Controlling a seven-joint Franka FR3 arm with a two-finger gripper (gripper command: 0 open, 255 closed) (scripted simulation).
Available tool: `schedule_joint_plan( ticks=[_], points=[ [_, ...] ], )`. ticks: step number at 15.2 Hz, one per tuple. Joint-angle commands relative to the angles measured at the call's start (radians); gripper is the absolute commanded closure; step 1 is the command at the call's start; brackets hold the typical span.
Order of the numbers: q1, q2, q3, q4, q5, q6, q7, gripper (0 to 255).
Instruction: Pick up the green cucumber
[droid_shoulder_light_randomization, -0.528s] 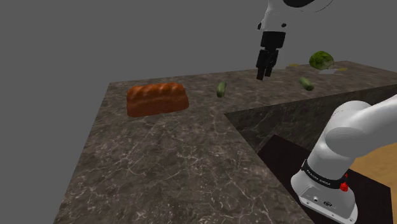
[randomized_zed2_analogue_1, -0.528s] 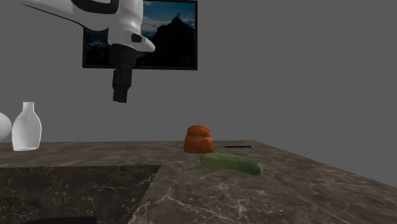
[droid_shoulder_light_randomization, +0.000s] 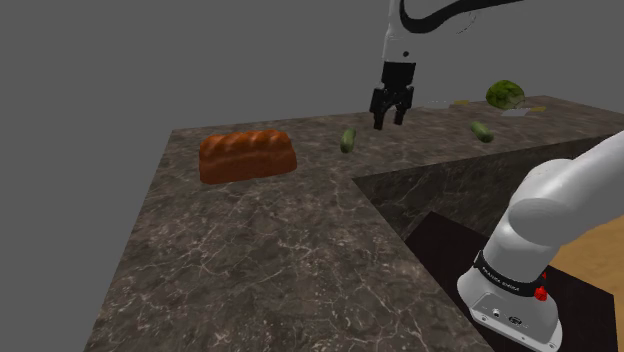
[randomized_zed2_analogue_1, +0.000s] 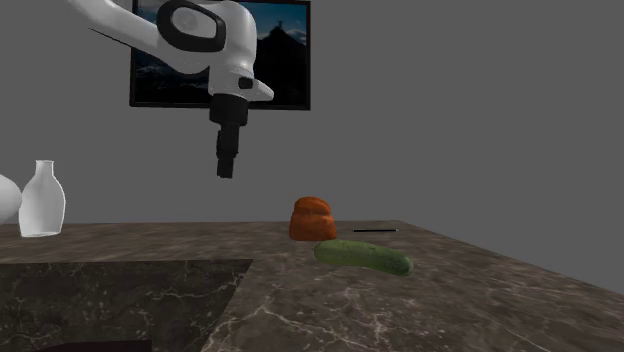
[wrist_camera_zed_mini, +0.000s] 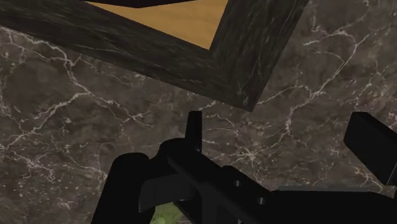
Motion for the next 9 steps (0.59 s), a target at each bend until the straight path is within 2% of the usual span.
schedule_joint_plan(
  ticks=[1,9],
  points=[
    [-0.018,0.087,0.016,0.042,-0.006,0.046,0.064,0],
    [-0.078,0.389,0.045,0.223,-0.063,0.163,0.310,0]
  ],
)
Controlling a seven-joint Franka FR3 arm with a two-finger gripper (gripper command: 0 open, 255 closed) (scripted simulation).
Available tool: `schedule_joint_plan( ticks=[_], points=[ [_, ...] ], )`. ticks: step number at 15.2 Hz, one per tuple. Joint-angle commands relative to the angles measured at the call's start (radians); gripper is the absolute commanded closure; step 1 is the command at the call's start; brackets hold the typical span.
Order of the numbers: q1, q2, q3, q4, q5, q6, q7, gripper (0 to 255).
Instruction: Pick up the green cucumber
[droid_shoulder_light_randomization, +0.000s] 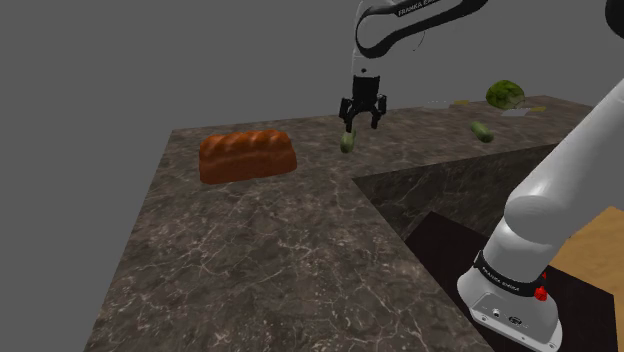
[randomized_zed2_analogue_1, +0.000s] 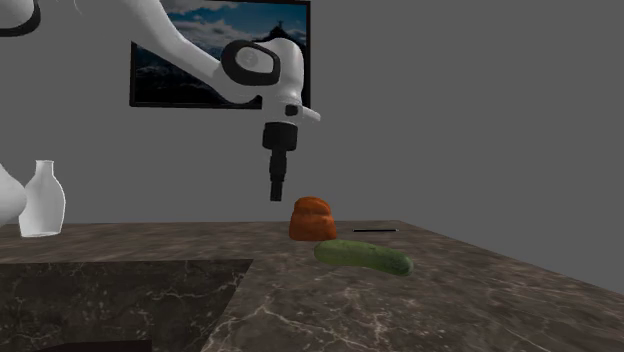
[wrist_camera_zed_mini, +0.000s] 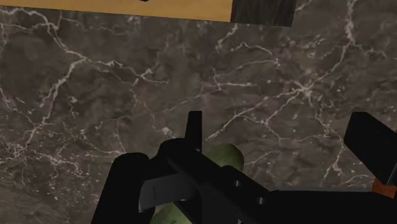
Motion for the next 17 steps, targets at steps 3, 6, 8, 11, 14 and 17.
schedule_joint_plan(
  ticks=[3,6,8,11,14,17],
  points=[
    [-0.026,0.155,-0.003,0.121,-0.038,0.028,0.122,0],
    [-0.039,0.262,-0.015,0.211,-0.065,0.038,0.207,0],
    [-0.047,0.332,-0.026,0.275,-0.081,0.040,0.260,0],
    [-0.057,0.435,-0.048,0.377,-0.100,0.034,0.335,0],
    [-0.067,0.526,-0.071,0.474,-0.112,0.021,0.396,0],
    [-0.067,0.538,-0.072,0.449,-0.112,0.057,0.398,0]
  ],
)
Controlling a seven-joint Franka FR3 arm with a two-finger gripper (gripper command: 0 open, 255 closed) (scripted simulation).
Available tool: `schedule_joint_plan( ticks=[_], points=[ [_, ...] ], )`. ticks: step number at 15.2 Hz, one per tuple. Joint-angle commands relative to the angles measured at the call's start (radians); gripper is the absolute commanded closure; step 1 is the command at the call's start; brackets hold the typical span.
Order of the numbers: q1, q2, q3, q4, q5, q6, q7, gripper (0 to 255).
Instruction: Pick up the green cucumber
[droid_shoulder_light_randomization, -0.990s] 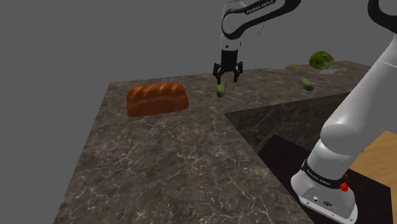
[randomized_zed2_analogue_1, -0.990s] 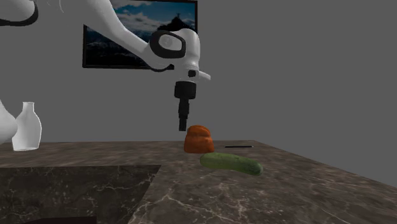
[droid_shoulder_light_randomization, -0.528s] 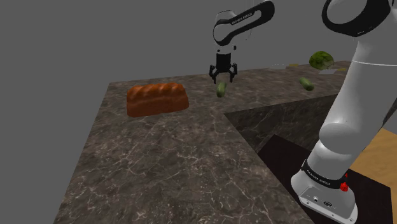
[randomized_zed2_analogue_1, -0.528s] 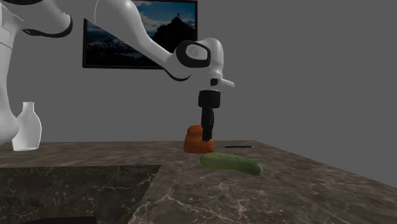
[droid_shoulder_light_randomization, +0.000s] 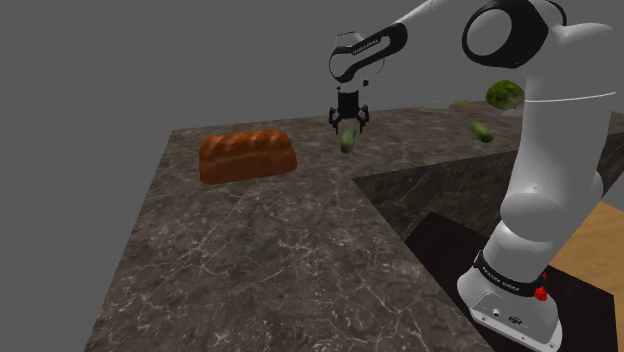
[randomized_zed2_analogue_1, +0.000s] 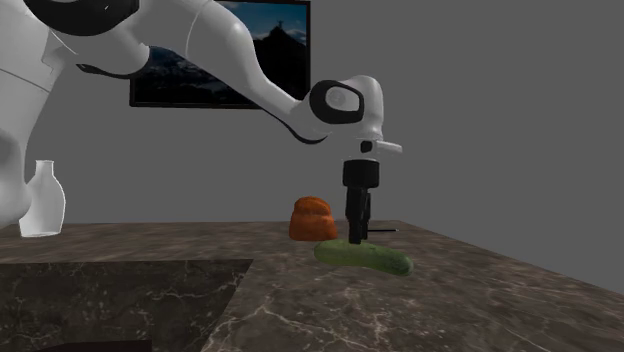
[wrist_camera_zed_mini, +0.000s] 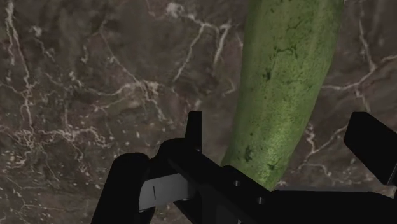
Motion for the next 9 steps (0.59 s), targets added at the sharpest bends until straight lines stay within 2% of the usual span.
schedule_joint_plan(
  ticks=[1,6,7,9],
  points=[
    [-0.001,0.015,-0.001,-0.009,-0.001,0.024,0.004,0],
    [-0.001,0.031,-0.001,-0.034,-0.002,0.066,0.007,0],
    [-0.001,0.031,-0.002,-0.034,-0.002,0.065,0.007,255],
    [-0.001,0.030,-0.002,-0.035,-0.002,0.065,0.006,255]
  ],
)
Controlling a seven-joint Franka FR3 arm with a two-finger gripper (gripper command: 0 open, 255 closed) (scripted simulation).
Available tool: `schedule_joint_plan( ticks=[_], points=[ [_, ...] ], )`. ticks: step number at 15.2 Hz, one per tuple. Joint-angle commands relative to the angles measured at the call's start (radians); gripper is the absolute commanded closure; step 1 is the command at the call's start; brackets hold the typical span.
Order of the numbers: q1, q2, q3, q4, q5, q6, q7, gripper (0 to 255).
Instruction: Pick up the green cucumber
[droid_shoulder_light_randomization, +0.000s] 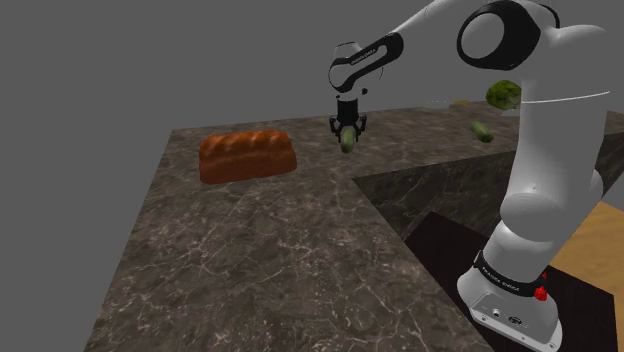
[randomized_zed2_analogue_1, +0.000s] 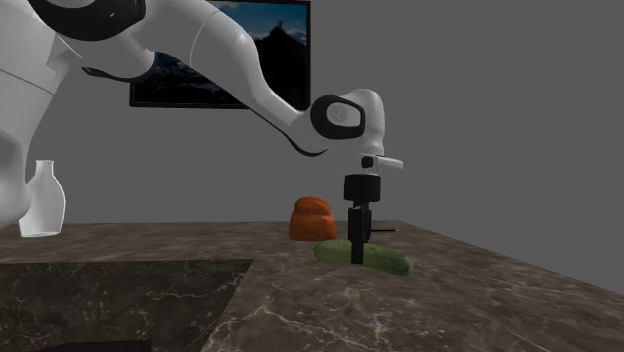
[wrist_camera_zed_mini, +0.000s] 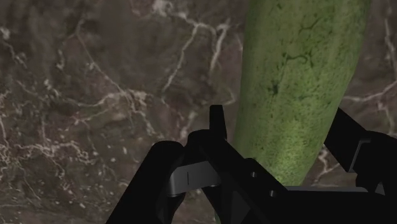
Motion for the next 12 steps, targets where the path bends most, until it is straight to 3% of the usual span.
schedule_joint_plan(
  ticks=[1,7,12],
  points=[
    [0.000,0.000,0.000,-0.001,0.000,0.001,0.000,255],
    [0.000,0.002,0.000,0.000,0.000,0.001,0.001,255],
    [0.001,-0.021,0.000,0.036,0.001,-0.057,-0.004,255]
  ],
)
